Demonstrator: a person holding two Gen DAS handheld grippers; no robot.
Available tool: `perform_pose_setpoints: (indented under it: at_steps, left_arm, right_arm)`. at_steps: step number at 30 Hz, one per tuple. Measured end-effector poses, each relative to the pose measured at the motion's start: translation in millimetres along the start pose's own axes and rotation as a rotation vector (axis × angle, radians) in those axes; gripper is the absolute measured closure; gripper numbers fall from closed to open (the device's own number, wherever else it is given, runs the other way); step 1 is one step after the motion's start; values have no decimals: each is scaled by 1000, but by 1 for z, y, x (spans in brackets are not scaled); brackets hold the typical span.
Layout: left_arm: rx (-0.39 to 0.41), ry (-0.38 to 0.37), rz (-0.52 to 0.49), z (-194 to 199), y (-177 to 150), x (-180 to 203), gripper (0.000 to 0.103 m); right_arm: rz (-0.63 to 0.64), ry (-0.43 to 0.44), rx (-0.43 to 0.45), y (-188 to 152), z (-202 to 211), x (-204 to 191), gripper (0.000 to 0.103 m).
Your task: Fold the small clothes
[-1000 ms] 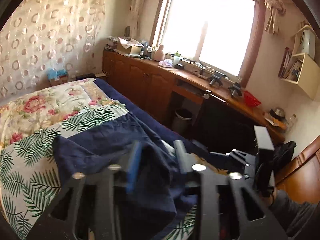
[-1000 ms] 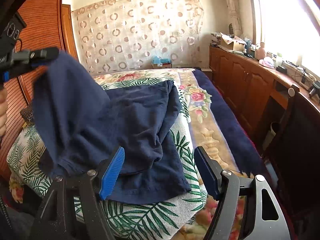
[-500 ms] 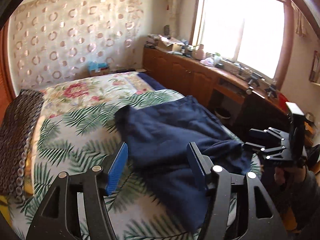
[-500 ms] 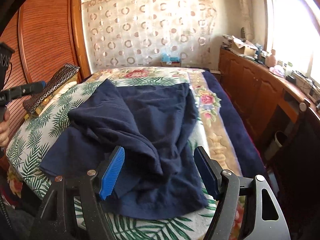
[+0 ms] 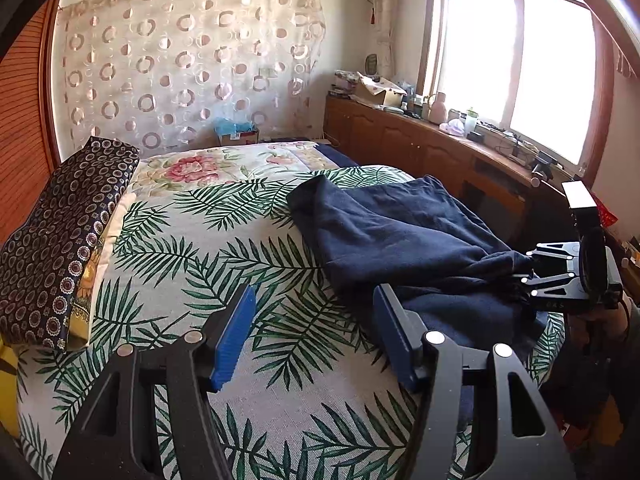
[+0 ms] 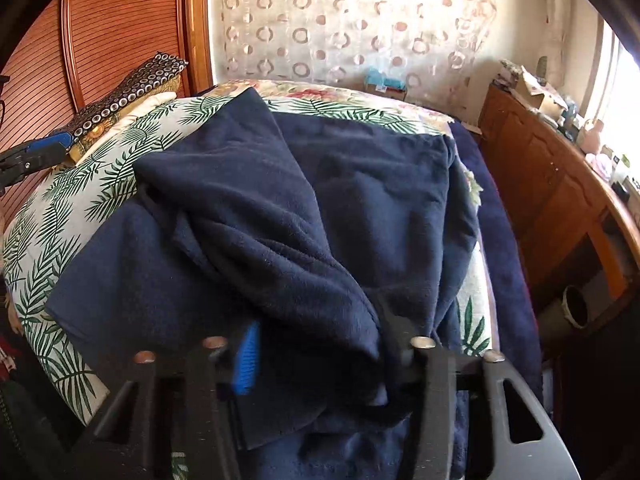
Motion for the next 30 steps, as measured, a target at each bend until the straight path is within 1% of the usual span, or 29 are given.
perform_pose_setpoints:
  at_steps: [1,3,7,9,11,14,18,20,22,23,24,30]
  left_arm:
    - [-6,-4,3,-1,-2,0,41]
    - [-20,-14,13,-3,-4,0,41]
    - [-45,-23,14,-4,-8,3,41]
    - [-38,-31,15,-2,-8,5,41]
    - [-31,-33,16,-1,-7,5,41]
    - [-24,-31,18,1,-6,5,41]
    - [-21,-17,15,3,-6,5,41]
    - [-24,-13,12,3,-7,5,41]
    - [-25,-8,8,3,-7,7,41]
    - [-26,-4,6,3,-7,7,41]
    - [-26,-4,6,3,-8,7,41]
    - [-22,-8,2,3,-8,8,41]
  right_arm:
    - [1,3,3,0,1,1,82]
    - [-14,-2,26,2,5,2,90]
    - [-42,3,124,7,34,2,92]
    - [-53,-1,177,12,57,4,92]
    - [-58,-12,208,14,71,7,92]
    - [-47,-31,186,12,71,12,92]
    - [-68,-42,86,-5,47,19,92]
    - [-72,-53,57,-10,40,21,92]
    - [-88,-37,53,-14,38,20,92]
    - [-89,-35,54,-14,39,20,88]
    - [-87,-42,58,-14,41,18,87]
    - [-67,-64,98,-6,65,18,86]
Point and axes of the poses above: each gripper's, at about its wrist camera, not at the fingertips, and z roughly against the way its jaws point, x to its right, y to its top, the point moved 7 cm from there along -z, roughly the way its jaws point, and after that the axes turned 5 degrees about y, right-handed, at the moved point
